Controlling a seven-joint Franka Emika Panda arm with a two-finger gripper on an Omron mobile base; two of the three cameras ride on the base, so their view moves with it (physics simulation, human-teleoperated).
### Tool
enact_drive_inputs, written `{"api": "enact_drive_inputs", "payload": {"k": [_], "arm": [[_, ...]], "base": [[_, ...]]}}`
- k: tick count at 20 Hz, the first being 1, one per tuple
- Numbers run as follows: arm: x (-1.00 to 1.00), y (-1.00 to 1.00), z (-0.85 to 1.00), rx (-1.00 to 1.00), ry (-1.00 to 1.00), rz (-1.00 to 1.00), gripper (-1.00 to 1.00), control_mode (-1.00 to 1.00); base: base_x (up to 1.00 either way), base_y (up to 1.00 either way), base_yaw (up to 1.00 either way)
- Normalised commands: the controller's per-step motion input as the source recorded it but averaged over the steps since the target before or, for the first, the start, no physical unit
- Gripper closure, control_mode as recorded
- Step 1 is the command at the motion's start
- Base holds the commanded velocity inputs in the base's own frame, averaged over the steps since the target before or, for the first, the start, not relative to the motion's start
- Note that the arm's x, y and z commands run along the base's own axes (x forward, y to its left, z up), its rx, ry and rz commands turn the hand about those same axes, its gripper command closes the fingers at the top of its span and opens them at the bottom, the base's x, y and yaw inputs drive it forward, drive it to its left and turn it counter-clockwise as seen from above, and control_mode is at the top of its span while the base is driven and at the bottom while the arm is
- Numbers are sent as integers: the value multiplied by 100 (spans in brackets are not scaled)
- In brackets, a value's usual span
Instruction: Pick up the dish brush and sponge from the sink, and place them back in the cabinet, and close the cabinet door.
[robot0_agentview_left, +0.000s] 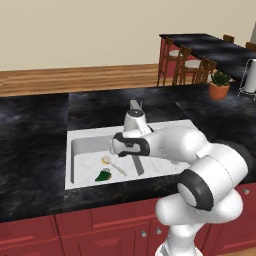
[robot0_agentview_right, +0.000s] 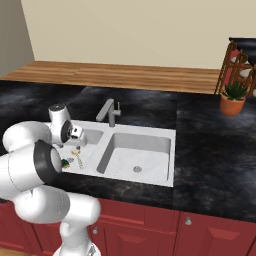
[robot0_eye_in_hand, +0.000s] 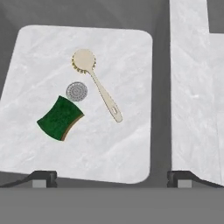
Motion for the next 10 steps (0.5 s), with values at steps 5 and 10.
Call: {"api": "enact_drive_inputs", "payload": {"k": [5,10], "arm": [[18,0,-26,0,0,2,-100,-100],[22,4,-26,0,0,2,-100,-100]], "base": [[0,0,0],[0,0,0]]}}
